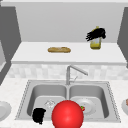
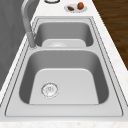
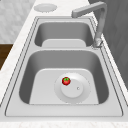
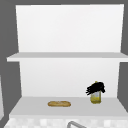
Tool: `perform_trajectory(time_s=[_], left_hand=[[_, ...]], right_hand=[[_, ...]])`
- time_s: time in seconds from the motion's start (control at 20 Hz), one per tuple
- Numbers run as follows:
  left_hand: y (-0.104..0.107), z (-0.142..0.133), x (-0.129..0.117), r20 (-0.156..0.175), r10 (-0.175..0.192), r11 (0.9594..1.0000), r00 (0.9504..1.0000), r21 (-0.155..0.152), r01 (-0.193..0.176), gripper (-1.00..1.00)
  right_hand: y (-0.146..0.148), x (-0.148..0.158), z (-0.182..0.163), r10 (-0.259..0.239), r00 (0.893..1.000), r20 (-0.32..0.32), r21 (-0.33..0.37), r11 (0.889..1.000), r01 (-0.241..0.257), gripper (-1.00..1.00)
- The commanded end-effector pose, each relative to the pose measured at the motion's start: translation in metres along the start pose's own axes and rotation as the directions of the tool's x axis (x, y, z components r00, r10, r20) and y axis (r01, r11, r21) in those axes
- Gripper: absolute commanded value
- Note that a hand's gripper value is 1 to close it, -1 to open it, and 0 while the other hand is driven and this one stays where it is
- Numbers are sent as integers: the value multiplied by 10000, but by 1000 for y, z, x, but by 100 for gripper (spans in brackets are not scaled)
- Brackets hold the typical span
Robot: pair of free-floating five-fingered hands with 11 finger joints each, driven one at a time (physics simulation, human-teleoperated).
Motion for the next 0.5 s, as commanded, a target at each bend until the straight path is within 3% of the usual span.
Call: perform_trajectory(time_s=[0.0,0.2,0.45], left_hand=[[0,0,0,0,0,10000,10000,0,0,0],[0,0,0,0,0,10000,10000,0,0,0],[0,0,0,0,0,10000,10000,0,0,0]], right_hand=[[14,6,-13,-596,9980,-191,978,9933,612,100],[-1,12,-38,-705,9974,130,590,9958,696,100],[-18,22,-39,-949,9953,166,1747,9804,906,100]])
